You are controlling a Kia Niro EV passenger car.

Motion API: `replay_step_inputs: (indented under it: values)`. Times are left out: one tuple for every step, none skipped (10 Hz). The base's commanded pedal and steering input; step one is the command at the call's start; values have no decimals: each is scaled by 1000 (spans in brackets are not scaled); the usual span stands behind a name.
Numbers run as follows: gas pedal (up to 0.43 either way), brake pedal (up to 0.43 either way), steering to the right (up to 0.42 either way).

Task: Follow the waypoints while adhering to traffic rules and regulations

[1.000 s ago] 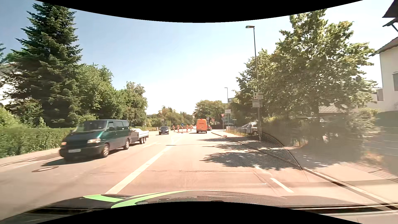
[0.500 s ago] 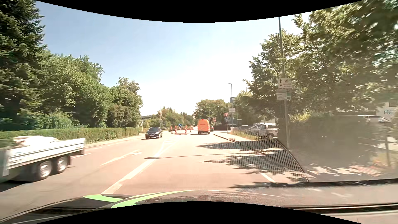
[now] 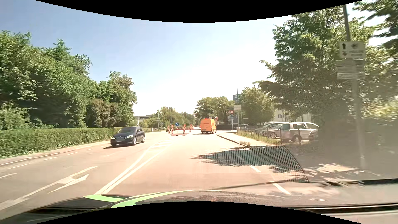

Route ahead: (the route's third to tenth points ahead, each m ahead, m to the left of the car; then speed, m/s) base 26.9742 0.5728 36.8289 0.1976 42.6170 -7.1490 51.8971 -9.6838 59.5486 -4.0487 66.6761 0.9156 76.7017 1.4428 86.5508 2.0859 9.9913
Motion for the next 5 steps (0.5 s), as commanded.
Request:
replay_step_inputs:
  values:
    - [0,79,-7]
    - [0,91,-6]
    - [0,91,-6]
    - [0,91,-7]
    - [0,91,-7]
